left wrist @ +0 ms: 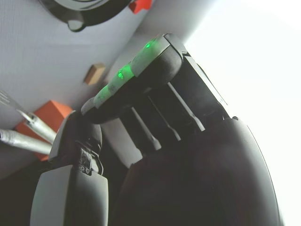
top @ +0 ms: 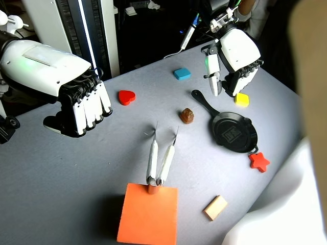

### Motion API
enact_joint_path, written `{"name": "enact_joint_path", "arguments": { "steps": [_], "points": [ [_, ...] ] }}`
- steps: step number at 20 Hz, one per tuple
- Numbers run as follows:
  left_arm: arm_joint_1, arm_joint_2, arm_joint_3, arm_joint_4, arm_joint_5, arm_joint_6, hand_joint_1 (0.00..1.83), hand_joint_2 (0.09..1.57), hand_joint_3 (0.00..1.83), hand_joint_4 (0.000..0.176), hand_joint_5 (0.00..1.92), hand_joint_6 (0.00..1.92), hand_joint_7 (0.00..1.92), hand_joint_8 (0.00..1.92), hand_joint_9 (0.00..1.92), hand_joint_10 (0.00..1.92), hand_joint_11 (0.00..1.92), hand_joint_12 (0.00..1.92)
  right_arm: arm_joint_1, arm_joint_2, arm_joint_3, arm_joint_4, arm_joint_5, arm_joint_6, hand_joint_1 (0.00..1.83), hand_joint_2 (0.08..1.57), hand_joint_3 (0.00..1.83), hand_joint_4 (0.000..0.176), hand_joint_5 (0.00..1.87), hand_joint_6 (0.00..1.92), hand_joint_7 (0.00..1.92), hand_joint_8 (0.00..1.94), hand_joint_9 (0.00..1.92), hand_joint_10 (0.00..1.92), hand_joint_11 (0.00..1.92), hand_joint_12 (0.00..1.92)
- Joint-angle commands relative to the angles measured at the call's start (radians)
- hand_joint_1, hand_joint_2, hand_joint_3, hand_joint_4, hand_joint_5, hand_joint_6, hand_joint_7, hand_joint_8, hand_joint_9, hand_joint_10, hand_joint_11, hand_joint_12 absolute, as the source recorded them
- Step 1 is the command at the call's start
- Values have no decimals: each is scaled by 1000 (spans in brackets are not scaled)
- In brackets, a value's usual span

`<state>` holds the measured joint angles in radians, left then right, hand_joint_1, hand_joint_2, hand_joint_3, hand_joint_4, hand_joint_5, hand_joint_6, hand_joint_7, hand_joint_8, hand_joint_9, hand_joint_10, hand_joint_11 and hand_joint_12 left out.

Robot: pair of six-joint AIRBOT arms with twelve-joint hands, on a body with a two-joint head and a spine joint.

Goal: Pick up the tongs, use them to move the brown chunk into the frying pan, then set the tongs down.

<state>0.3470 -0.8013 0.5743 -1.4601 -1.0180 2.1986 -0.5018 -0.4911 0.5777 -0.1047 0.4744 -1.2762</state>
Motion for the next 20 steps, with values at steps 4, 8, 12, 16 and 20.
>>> {"name": "enact_joint_path", "arguments": {
  "steps": [4, 8, 12, 16, 20],
  "points": [
    [-8, 4, 4, 70, -45, 3, 146, 1295, 20, 35, 113, 1, 162, 3, 129, 13, 0, 483, 5, 2, -2, 5, 113, -6, 110, 1185, 13, 0, 161, 18, 215, 6, 178, 26, 0, 499],
    [-7, 4, 1, 70, -45, 3, 120, 1303, 1, 17, 76, 6, 125, 0, 117, 1, 0, 409, 6, 1, -2, 5, 107, -6, 91, 1184, 4, 0, 146, 1, 186, 0, 162, 1, 0, 410],
    [-10, 5, -1, 31, -63, 3, 112, 1312, 2, 0, 96, 7, 118, 1, 111, 2, 0, 383, 67, -32, 19, 5, -55, -67, 175, 1167, 0, 0, 149, 0, 157, 0, 120, 1, 0, 257],
    [-10, 4, -4, 27, -93, 3, 50, 1328, 5, 12, 43, 1, 90, 0, 75, 0, 0, 360, 225, -125, 96, 5, -287, -61, 355, 1067, 0, 0, 70, 0, 107, 0, 84, 0, 0, 222],
    [-36, 5, -15, 22, -77, -3, 94, 1313, 0, 18, 53, 10, 83, 5, 66, 10, 0, 296, 345, -239, 173, 5, -425, -78, 927, 943, 0, 0, 0, 0, 0, 0, 0, 0, 0, 2]
  ]
}}
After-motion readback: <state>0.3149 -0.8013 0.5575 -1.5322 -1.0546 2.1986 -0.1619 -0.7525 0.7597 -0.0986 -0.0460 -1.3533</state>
